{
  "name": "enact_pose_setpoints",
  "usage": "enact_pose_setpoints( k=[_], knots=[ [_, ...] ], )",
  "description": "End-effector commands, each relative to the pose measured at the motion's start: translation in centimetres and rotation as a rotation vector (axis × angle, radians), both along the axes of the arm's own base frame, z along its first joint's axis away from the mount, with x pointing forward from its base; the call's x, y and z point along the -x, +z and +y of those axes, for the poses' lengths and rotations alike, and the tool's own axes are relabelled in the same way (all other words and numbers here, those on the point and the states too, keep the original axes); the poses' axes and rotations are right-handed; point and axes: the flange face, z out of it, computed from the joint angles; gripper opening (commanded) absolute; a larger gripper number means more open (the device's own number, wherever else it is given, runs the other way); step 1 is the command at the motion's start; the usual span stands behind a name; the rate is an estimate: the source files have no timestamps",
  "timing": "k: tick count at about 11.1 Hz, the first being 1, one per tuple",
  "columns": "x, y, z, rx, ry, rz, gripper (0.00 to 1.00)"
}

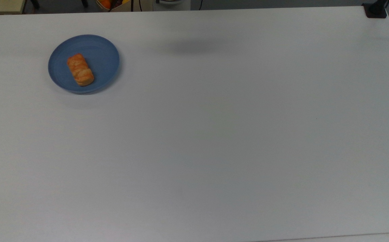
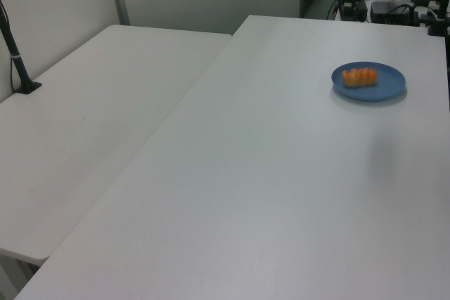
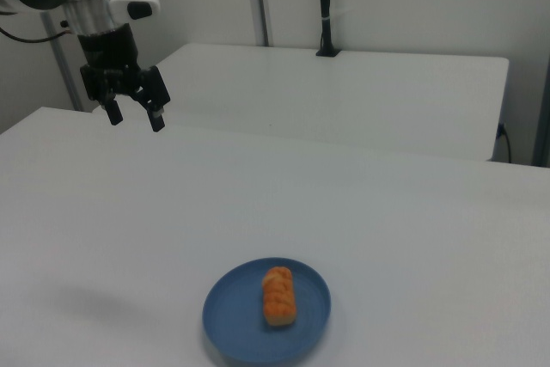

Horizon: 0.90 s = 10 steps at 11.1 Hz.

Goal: Put the bread on the table

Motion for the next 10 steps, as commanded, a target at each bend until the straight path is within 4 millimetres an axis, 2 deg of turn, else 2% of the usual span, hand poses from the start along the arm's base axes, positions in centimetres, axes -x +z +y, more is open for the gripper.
enact_pose_setpoints(
  k=[1,10],
  knots=[
    [0.32,0.29,0.13,-0.013,-0.017,0.014,1.0],
    [0.21,0.62,-0.19,-0.015,-0.018,0.008,1.0]
  ],
)
